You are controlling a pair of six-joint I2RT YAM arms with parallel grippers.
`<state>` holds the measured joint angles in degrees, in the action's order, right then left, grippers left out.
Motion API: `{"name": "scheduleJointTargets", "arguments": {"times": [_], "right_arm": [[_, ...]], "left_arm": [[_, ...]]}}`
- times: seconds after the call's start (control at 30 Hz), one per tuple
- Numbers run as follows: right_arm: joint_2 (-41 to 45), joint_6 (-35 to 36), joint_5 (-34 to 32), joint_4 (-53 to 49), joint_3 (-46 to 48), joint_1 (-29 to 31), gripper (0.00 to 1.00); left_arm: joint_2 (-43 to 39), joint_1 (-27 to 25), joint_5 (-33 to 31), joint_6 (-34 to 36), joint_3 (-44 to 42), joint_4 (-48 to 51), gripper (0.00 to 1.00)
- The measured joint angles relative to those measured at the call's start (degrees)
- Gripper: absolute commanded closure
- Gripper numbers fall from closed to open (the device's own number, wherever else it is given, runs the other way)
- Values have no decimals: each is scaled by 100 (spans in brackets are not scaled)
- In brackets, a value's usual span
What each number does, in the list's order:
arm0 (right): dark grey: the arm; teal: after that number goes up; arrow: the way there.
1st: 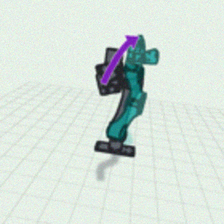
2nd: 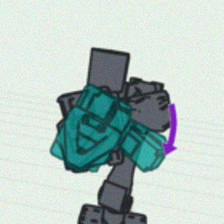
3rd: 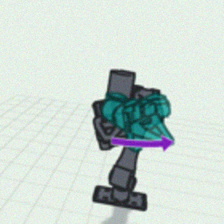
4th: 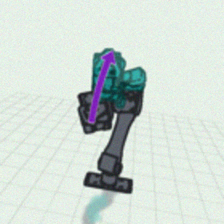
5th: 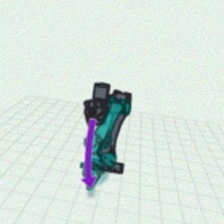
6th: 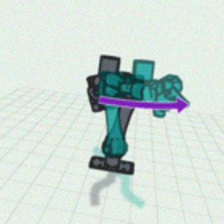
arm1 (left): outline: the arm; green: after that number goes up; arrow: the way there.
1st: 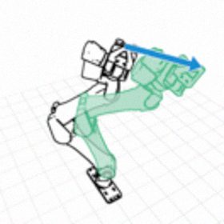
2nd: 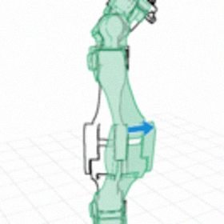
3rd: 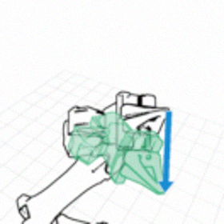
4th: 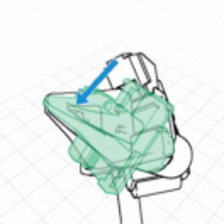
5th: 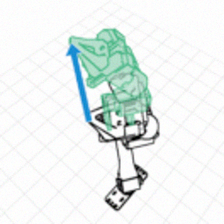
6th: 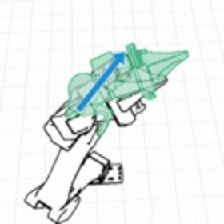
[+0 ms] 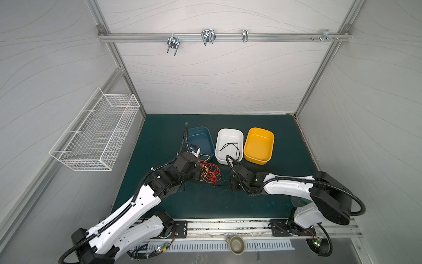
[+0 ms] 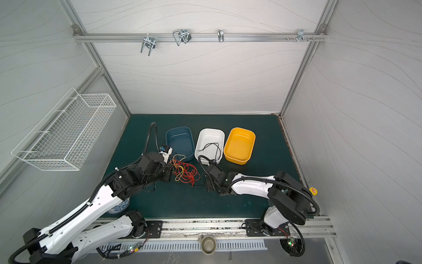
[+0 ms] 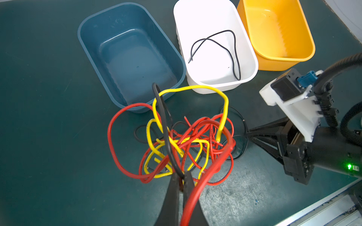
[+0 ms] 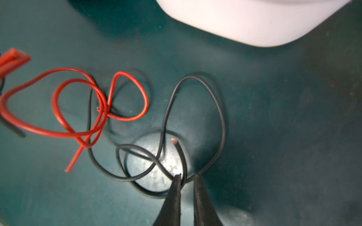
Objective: Untangle the cables
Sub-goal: 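Lower the right gripper onto the loose black wire end and grasp it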
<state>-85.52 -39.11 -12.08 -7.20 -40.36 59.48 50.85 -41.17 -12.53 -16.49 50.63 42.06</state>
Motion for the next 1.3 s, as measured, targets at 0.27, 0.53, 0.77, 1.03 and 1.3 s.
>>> {"name": "scheduleJointTargets", "arguments": {"times": [0.27,0.53,0.77,1.03,1.3], "right_arm": [[269,15,-142,-63,50,-15,100],[1392,13,-452,-577,334,-33,100],[2747,9,-675,-1325,522,-79,100],[3816,127,-671,-1631,640,-151,83],[2962,271,-254,-1377,621,-175,64]], "left_arm": [[20,-4,-39,0,0,4,100],[20,-4,-57,0,0,4,100],[24,-15,-57,0,0,4,100],[35,-15,-57,0,0,7,100],[35,-15,-57,0,0,7,100]]}}
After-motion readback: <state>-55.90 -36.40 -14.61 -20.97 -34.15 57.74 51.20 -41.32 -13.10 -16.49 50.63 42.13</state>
